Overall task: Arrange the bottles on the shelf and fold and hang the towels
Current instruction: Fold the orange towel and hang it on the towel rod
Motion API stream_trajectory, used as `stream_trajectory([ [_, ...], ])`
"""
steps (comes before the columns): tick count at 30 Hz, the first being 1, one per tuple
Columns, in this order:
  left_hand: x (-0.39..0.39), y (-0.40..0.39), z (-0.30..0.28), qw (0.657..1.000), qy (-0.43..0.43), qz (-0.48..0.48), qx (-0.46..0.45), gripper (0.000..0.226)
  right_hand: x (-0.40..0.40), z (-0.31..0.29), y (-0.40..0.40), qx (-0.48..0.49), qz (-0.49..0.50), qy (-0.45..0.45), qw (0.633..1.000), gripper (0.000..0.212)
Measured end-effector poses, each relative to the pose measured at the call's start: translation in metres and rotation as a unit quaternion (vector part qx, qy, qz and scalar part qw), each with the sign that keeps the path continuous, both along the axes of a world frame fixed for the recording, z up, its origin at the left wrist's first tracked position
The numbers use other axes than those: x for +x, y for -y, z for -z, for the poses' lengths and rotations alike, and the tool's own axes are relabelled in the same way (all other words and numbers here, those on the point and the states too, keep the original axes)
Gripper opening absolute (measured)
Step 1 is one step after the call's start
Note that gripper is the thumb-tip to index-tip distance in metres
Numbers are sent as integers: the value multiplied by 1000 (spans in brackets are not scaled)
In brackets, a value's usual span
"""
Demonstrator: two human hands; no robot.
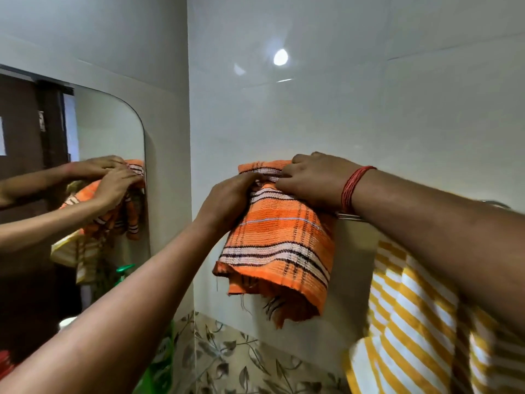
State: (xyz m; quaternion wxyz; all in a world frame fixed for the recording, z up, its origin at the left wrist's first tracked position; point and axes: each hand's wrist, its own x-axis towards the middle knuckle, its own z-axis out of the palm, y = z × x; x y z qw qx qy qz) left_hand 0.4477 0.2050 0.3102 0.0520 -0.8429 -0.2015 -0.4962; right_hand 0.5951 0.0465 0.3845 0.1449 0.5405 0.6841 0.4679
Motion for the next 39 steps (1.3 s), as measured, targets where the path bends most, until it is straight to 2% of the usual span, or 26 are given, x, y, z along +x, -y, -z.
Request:
stream_trajectory([
  [2, -3, -8, 1, 997, 9, 19, -80, 47, -8, -1, -4, -48, 37, -53, 997, 28],
  [4, -8, -13, 4, 992, -28, 77, -100, 68, -14, -4, -4, -78, 85, -125, 985, 25],
  [6, -12, -17, 5, 986, -94, 118, -74, 87, -19, -7, -1, -102, 117, -189, 970, 28],
  [9, -20, -18, 2, 979, -175, 105, 1, 105, -21, -14, -3, -135, 140, -272, 943, 28],
  [10, -21, -19, 1, 976, -194, 96, 18, 106, -21, -14, -6, -152, 145, -323, 923, 30],
  [11, -22, -20, 2, 974, -204, 88, 32, 107, -20, -13, -11, -171, 157, -389, 892, 43],
  [13, -20, -23, 5, 975, -202, 77, 49, 105, -15, -3, -15, -195, 175, -530, 806, 69],
  [14, -19, -24, 7, 976, -197, 70, 53, 103, -11, 2, -18, -198, 169, -586, 767, 74],
  [16, -18, -24, 8, 978, -192, 65, 45, 101, -5, 8, -18, -195, 157, -660, 709, 70],
  [17, -18, -25, 7, 979, -192, 63, 41, 101, -5, 7, -18, -204, 162, -674, 692, 67],
  [18, -18, -26, 7, 978, -194, 62, 35, 101, -7, 3, -18, -214, 178, -664, 694, 66],
  [19, -18, -26, 6, 978, -198, 64, 28, 102, -11, -2, -19, -214, 197, -630, 720, 66],
  [20, -17, -27, 6, 977, -200, 68, 21, 102, -15, -7, -24, -193, 205, -568, 773, 66],
  [22, -17, -29, 7, 977, -196, 79, 5, 102, -27, -13, -37, -108, 146, -446, 876, 61],
  [23, -18, -29, 8, 978, -192, 84, -12, 104, -33, -12, -45, -73, 105, -429, 894, 56],
  [25, -22, -25, 14, 980, -169, 84, -53, 109, -42, -8, -56, -85, 69, -450, 886, 56],
  [27, -26, -12, 32, 984, -76, 107, -116, 105, -39, -2, -69, -166, 97, -485, 853, 63],
  [28, -27, 0, 46, 972, 13, 145, -182, 98, -36, 0, -74, -211, 120, -516, 822, 67],
  [30, -25, 32, 76, 886, 196, 249, -337, 78, -26, -1, -80, -283, 163, -610, 722, 73],
  [31, -22, 47, 88, 848, 234, 270, -391, 76, -23, -2, -81, -306, 174, -645, 679, 72],
  [32, -18, 59, 99, 835, 230, 275, -418, 81, -23, -3, -80, -331, 181, -663, 646, 70],
  [34, -10, 72, 119, 840, 192, 276, -426, 85, -20, -2, -82, -365, 178, -688, 601, 64],
  [35, -8, 74, 126, 838, 195, 272, -431, 77, -21, -1, -82, -360, 181, -693, 598, 60],
  [36, -5, 71, 131, 832, 209, 262, -441, 63, -24, 0, -82, -337, 181, -694, 610, 57],
  [37, -5, 67, 134, 830, 227, 247, -445, 46, -29, 0, -80, -302, 174, -677, 648, 57],
  [39, -6, 55, 137, 833, 258, 205, -445, 24, -39, 3, -74, -210, 151, -565, 783, 62],
])
